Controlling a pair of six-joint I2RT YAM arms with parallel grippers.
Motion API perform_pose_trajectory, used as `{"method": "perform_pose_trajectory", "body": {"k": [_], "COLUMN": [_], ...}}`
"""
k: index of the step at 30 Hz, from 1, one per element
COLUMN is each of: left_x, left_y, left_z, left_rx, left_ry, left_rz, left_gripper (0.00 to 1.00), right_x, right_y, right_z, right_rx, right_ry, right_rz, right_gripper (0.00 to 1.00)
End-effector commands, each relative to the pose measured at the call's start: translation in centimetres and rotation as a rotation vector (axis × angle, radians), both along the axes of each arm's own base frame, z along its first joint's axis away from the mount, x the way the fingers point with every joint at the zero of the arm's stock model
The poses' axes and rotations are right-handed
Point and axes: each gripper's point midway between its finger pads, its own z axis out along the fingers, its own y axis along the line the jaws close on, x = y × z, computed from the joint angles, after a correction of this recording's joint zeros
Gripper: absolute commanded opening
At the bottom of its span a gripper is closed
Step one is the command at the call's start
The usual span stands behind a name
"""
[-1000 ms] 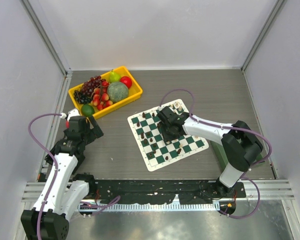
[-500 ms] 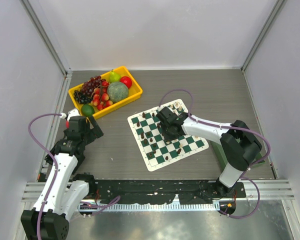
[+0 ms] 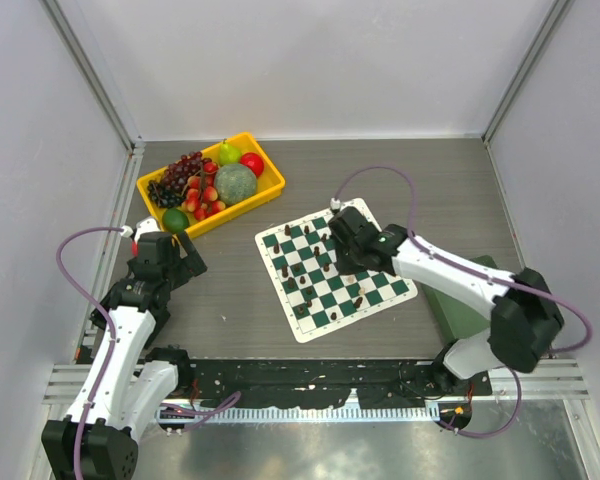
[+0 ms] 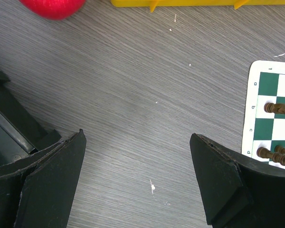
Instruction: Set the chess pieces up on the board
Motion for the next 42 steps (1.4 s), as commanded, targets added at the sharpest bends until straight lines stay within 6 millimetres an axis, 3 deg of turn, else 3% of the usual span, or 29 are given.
{"method": "perform_pose_trajectory", "body": {"k": [1,8,14,22,35,42], "left_x": [0.7,0.8,1.0,0.8,0.8,0.9], "left_y": [0.2,-0.2,-0.3,-0.3,-0.1,-0.1], "left_z": [1.1,0.9,1.2,1.3,1.2,1.1], "left_rx": [0.004,-0.014,-0.021,-0.02,-0.013,-0.011], "left_ry": [-0.046,-0.042,-0.053,-0.053,-0.048,-0.047], "left_rz": [0.004,-0.003,-0.003,-0.001,0.003,0.003], "left_gripper": [0.99,0.99,0.99,0.99,0.99,0.99], "right_x": [0.0,-1.1,-1.7,-1.9,-0.4,-0.5], "right_y": [-3.8,-11.3,-14.9,-15.4,-16.2,-16.4], "right_z": [2.7,1.0,-1.2,-3.4,-3.2,-4.5], "right_rx": [0.005,0.018,0.002,0.008,-0.039,-0.053], "right_ry": [-0.072,-0.052,-0.006,0.033,-0.009,0.009], "right_rz": [-0.141,-0.35,-0.429,-0.455,-0.47,-0.478], "right_gripper": [0.17,0.18,0.18,0.18,0.17,0.18]}}
